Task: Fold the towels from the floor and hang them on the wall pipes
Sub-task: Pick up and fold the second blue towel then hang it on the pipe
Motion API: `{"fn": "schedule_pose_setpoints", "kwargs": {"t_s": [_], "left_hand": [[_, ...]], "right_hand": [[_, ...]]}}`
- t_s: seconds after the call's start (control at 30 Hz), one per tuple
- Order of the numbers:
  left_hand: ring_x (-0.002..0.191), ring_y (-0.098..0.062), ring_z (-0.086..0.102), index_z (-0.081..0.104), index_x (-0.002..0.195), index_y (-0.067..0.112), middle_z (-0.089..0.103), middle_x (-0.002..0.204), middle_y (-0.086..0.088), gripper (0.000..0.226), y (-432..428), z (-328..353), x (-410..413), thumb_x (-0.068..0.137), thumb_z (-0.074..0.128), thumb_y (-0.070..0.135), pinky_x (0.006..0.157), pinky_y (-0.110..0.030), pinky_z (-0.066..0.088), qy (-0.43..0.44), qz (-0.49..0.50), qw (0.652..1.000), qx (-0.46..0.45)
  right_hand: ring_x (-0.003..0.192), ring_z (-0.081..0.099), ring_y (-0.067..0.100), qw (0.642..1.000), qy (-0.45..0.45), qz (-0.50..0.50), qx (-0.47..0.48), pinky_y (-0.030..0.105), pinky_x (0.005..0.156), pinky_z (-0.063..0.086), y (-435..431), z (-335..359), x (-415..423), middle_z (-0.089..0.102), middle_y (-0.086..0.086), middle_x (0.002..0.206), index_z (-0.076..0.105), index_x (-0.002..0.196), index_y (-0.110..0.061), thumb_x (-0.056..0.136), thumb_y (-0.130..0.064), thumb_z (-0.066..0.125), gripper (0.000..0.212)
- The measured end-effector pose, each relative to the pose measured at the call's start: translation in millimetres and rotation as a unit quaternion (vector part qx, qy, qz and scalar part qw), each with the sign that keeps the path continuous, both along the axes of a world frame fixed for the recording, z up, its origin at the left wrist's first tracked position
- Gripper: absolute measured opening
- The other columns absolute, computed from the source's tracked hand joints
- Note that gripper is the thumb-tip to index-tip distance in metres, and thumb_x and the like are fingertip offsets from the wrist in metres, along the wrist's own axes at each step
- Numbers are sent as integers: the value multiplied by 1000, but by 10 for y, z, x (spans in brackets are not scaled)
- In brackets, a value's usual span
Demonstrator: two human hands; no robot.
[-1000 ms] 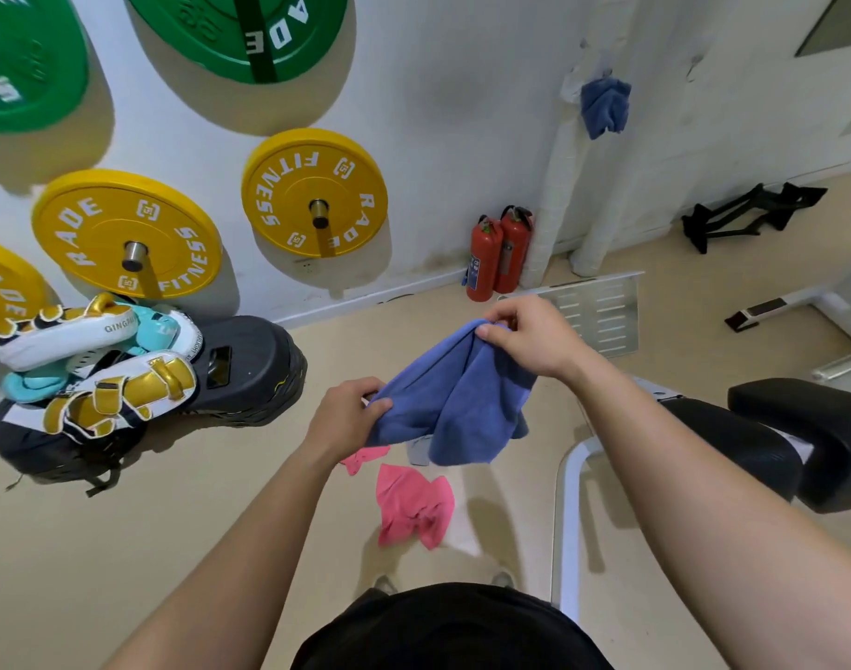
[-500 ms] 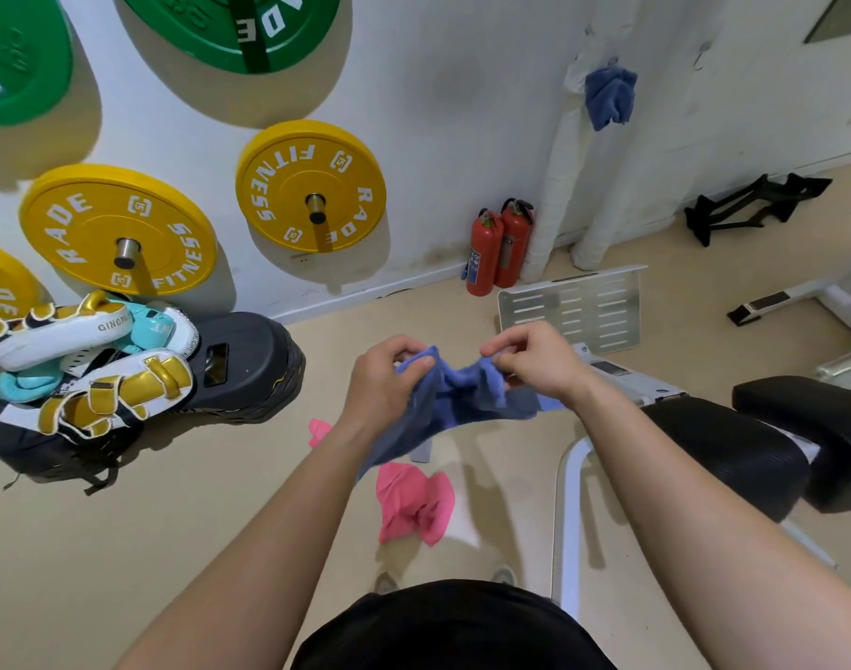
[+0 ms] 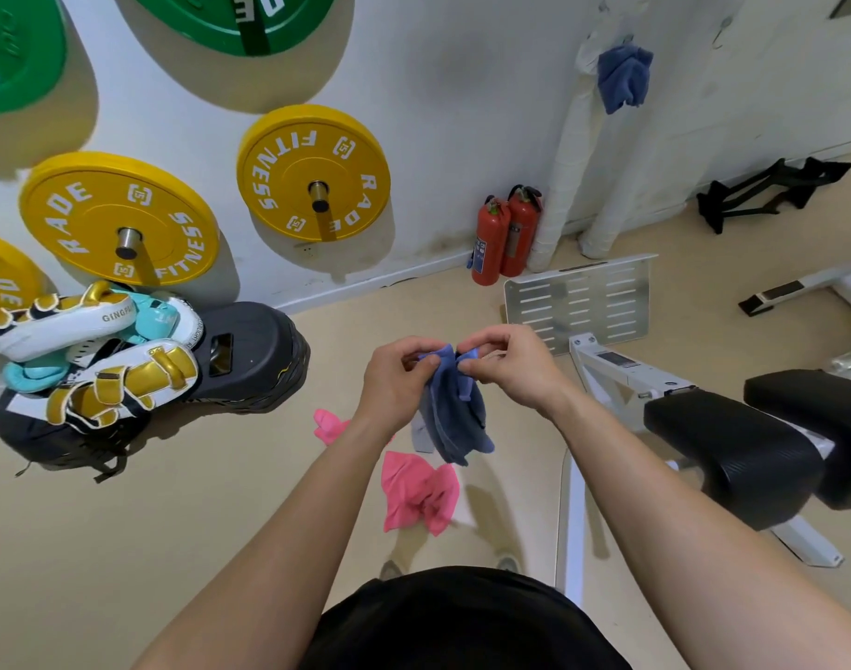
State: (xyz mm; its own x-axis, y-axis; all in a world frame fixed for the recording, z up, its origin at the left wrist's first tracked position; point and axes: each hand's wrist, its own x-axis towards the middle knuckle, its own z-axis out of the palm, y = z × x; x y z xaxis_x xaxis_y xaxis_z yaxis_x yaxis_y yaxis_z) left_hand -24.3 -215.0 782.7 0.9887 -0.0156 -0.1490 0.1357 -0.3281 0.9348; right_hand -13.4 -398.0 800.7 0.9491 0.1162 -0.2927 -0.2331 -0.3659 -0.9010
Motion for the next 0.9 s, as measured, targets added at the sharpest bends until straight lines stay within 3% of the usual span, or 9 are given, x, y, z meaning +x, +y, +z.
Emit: {"fn": "schedule_pose_setpoints", "kwargs": {"t_s": [0.13,0.23,0.3,0.43,0.5,0.6,0.67,0.73,0.9], "left_hand": [[83,-12,70,78,93,21,77,88,4,21,-45,-44,-29,87,69,3,79,-32,57,1,31,999,-28],[88,-17,73,79,96,15,78,90,-1,15,-83,-50,-40,84,74,6,86,-40,59,10,60,997,-43],[89,-14,73,79,95,20,78,91,3,16,-81,-44,-37,85,74,8,87,-40,59,9,69,997,-41],[94,-10,72,78,94,28,76,95,9,26,-77,-25,-58,91,65,5,90,-39,58,6,39,999,-29],[97,-11,71,79,99,25,76,95,11,28,-87,-35,-73,93,60,4,93,-40,56,5,19,1000,-17],[99,-13,71,78,96,33,77,96,9,36,-86,-36,-86,93,58,4,93,-44,56,-1,17,999,-36],[98,-15,72,78,93,36,78,96,5,38,-79,-29,-87,93,58,4,93,-46,57,1,26,998,-63],[97,-16,73,78,94,32,78,96,3,36,-80,-23,-84,93,58,3,93,-46,57,2,33,996,-77],[96,-15,73,77,98,26,78,97,1,30,-76,-23,-92,93,58,3,93,-45,57,3,43,995,-88]], "right_hand": [[73,70,14,996,28,-28,76,27,72,56,58,8,-20,69,9,82,74,92,-12,83,1,72,16],[92,73,18,995,35,-18,95,26,87,56,84,11,-42,76,12,97,74,104,-13,82,2,72,27],[95,73,14,996,26,-12,83,22,91,55,93,21,-64,77,8,94,72,108,-13,80,5,69,34],[66,67,4,999,-25,-22,6,17,75,54,142,38,-99,70,-8,65,72,100,-17,74,0,77,31],[57,59,5,998,-48,-46,-21,17,65,50,175,43,-97,63,-6,64,72,92,-16,73,-3,81,25],[50,51,1,993,-73,-80,-36,11,53,42,201,46,-98,60,-4,63,72,82,-12,72,-10,84,16],[51,52,4,991,-89,-86,-53,15,52,43,204,37,-102,62,-1,62,70,76,-14,73,-16,84,15],[54,54,10,991,-94,-81,-58,22,55,46,208,24,-106,65,6,64,69,74,-15,75,-20,83,15],[50,46,6,991,-99,-80,-39,14,50,39,210,22,-116,58,-1,61,69,76,-10,78,-19,81,16]]}}
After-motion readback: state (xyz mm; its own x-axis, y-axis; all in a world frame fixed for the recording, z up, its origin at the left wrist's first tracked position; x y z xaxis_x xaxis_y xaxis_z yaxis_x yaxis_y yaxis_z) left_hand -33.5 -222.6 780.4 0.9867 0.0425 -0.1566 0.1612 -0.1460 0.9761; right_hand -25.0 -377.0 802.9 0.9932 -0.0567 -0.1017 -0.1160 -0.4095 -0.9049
